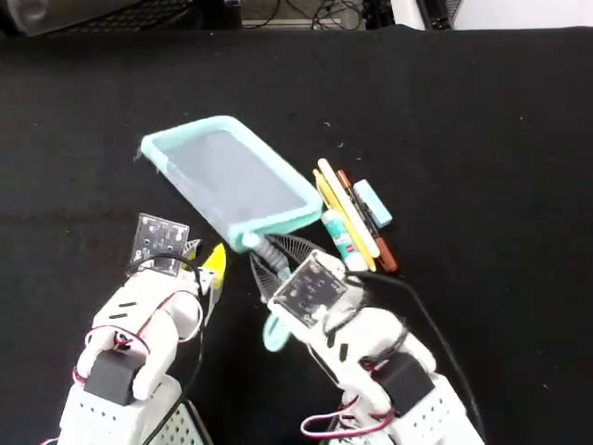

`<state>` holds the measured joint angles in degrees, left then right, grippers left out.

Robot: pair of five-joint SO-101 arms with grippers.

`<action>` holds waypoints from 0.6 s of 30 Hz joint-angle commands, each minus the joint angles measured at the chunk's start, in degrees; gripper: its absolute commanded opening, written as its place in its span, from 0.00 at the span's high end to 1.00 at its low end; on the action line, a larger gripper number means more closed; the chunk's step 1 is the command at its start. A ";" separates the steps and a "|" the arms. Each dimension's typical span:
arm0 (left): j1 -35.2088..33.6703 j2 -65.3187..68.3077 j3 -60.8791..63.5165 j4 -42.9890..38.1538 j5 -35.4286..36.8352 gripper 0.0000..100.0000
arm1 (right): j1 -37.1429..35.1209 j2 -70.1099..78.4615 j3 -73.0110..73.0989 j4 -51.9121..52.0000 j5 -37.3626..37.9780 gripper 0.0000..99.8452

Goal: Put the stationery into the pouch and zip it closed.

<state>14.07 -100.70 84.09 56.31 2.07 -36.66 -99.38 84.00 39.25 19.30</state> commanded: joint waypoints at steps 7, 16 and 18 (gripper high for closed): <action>0.84 -0.26 -8.92 4.40 0.00 0.87 | -4.13 27.47 -16.66 -6.95 0.44 0.99; -12.70 -0.26 -15.52 8.88 -0.09 0.87 | -4.48 39.87 -24.22 -5.01 0.44 0.99; -12.70 -0.26 -15.52 8.79 -0.09 0.87 | -4.48 37.67 -23.96 -5.01 0.44 0.99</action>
<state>2.73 -101.23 71.43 65.54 2.24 -40.62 -59.74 63.25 34.24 19.21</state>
